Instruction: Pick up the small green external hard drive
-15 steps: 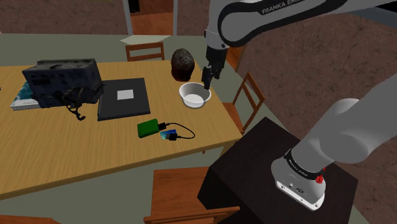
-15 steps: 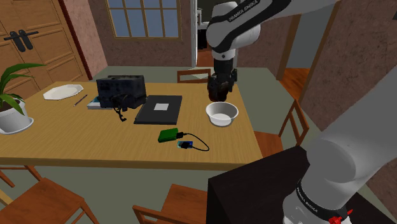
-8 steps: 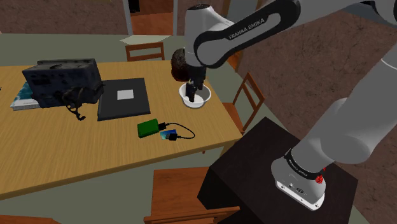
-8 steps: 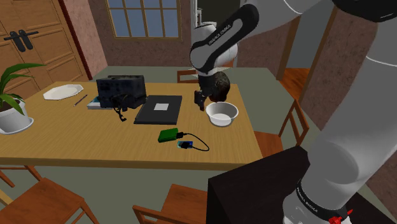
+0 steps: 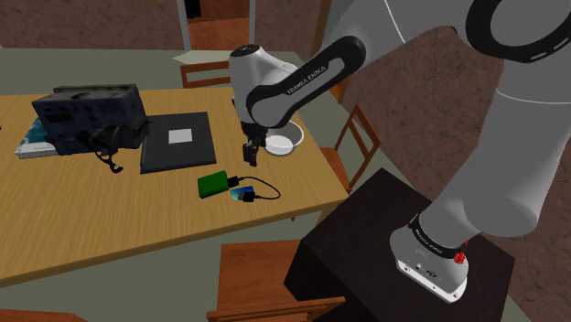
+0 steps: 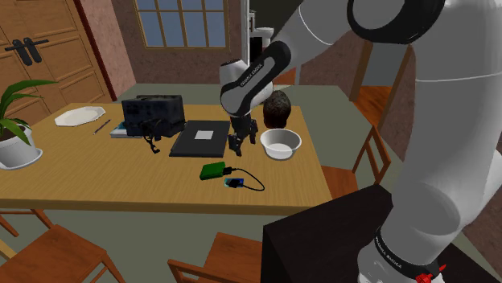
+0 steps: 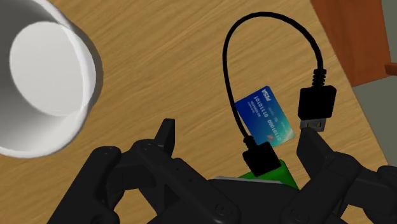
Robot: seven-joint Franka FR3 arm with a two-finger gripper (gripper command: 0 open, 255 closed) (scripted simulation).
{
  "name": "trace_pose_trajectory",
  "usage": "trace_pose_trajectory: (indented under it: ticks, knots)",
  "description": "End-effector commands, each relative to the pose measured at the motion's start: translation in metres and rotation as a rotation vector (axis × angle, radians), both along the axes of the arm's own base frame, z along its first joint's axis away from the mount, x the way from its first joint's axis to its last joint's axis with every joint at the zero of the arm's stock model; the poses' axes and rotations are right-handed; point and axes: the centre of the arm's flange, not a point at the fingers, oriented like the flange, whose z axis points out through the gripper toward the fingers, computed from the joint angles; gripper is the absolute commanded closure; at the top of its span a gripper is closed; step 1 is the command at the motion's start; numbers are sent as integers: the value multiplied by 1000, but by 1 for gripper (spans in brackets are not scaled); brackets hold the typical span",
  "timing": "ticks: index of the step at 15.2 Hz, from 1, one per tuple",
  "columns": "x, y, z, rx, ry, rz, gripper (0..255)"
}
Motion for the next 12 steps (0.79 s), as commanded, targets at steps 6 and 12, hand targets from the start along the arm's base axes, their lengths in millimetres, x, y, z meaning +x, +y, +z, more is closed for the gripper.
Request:
trace_pose_trajectory:
  ticks: [6, 12]
  knots:
    - [26, 50, -75, -27, 24, 129, 0]
    - [29, 58, -107, -31, 27, 147, 0]
